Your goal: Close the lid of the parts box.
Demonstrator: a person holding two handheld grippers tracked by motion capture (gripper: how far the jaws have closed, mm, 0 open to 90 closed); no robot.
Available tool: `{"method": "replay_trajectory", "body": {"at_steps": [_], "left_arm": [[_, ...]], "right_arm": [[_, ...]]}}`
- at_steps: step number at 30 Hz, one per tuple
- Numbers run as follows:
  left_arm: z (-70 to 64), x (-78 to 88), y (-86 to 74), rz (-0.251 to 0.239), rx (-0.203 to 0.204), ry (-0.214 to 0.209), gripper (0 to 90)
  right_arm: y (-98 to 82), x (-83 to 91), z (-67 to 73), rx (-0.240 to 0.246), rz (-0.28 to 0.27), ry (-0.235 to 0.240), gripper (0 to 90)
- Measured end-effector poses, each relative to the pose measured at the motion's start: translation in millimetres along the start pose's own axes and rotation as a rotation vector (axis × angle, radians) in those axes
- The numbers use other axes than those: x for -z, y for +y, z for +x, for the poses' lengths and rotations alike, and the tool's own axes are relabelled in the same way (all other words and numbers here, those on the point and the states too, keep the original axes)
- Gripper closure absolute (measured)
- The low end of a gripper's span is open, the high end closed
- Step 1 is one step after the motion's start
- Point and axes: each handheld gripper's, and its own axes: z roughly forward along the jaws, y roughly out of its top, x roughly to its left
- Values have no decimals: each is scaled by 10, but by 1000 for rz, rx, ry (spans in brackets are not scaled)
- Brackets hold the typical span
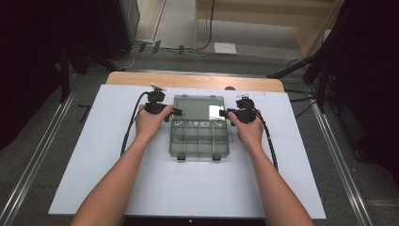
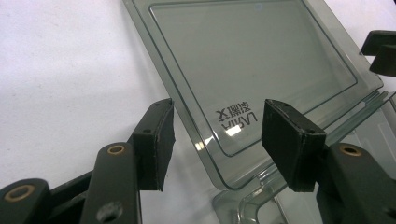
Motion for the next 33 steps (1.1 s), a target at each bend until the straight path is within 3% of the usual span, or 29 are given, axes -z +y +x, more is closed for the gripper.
{"method": "replay_trajectory", "body": {"at_steps": [6,9,14,19,33], "left_arm": [[1,-36,-7,13,-1,5,434],[18,-47,-8,21,14,2,435],[34,-80,-17,28,19,-19,434],[36,-89,-14,23,32,-31,434],[41,-103,-16,15,58,-42,435]], "right_arm": [[19,-44,0,-9,16,21,547],[30,-63,2,-11,35,9,541],[21,-99,-28,-51,43,26,542],[5,-143,-56,-60,64,32,531],[-9,-194,-131,-80,60,82,489]]}}
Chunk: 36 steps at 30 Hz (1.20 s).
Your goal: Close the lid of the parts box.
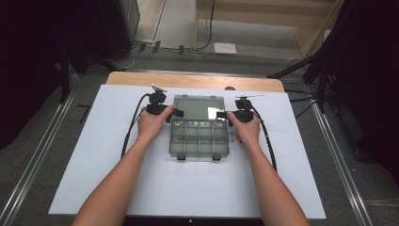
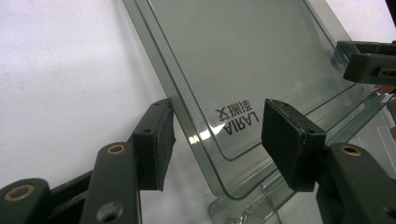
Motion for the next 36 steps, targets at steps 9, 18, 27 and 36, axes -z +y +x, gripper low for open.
{"method": "replay_trajectory", "body": {"at_steps": [9,18,27,36], "left_arm": [[-9,12,11,-24,21,-3,507],[-94,121,17,-97,-42,44,617],[-118,249,-24,-173,-70,36,746],[-98,320,-79,-191,-87,41,837]], "right_arm": [[3,-5,47,-5,-8,18,491],[10,83,123,64,-62,-31,553],[13,195,204,117,-112,-77,621],[2,210,240,126,-125,-93,610]]}}
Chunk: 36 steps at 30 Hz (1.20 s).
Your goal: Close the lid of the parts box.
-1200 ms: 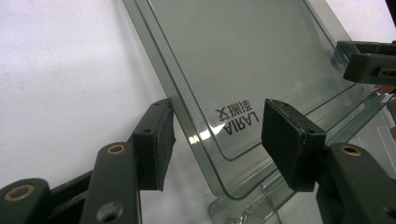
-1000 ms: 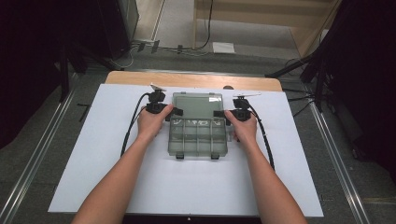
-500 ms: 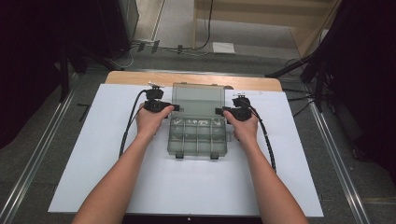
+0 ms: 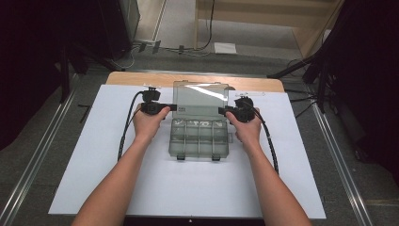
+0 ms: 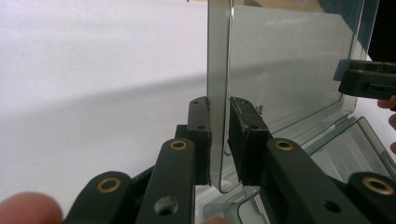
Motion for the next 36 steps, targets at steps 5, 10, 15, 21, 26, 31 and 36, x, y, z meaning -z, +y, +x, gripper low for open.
{"method": "replay_trajectory", "body": {"at_steps": [5,10,15,21,26,31,36], "left_arm": [[-23,10,-19,-12,-21,18,843],[-33,13,-36,-25,-22,21,845],[-38,20,-44,-31,-32,25,845],[-12,21,-61,-33,-30,26,845],[-24,37,-62,-43,-42,26,845],[-4,52,-69,-41,-31,7,838],[60,149,-63,-69,-22,-59,665]], "right_arm": [[21,15,4,2,-14,4,610],[106,52,-12,8,-44,-14,634],[190,44,-4,-5,-47,-32,669],[201,68,-4,-9,-65,-38,762],[192,114,-4,-6,-72,-75,856],[171,120,40,-9,-91,-100,871],[152,136,76,-8,-113,-103,875]]}}
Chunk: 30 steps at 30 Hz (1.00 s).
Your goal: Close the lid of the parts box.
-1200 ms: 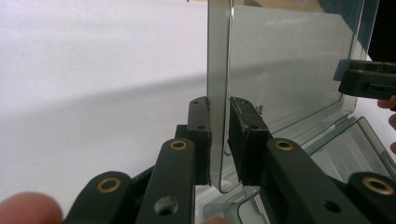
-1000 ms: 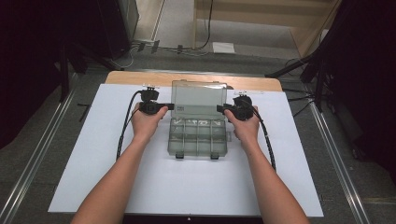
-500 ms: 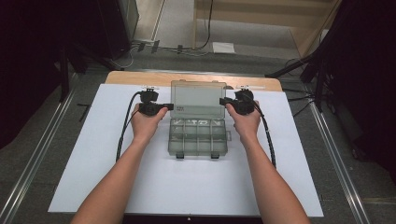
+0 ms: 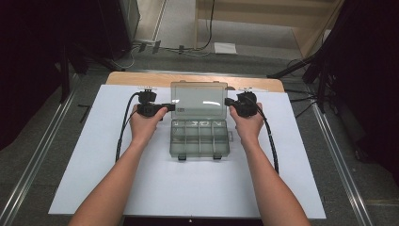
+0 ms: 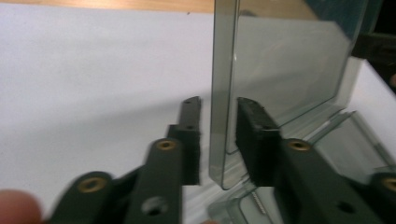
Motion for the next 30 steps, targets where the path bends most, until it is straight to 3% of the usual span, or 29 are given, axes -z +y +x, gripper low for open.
{"method": "replay_trajectory", "body": {"at_steps": [4,6,9,12,14,17,20,30], "left_arm": [[72,116,6,-41,7,-16,674],[102,158,9,-72,13,15,768],[133,117,33,-50,30,59,900],[123,-6,67,1,26,78,900],[127,-78,99,18,36,69,900],[144,-145,150,6,86,52,900],[143,-194,189,6,95,40,900],[128,-214,219,-3,81,-20,900]], "right_arm": [[-4,10,9,5,-4,-1,875],[-6,14,11,7,-7,-1,875],[-9,26,17,15,-8,-3,874],[-12,30,17,17,-13,1,874],[-13,32,16,18,-14,1,873],[-18,41,23,15,-15,4,872],[-27,48,13,17,-24,12,870],[-57,96,-17,10,-39,42,864]]}}
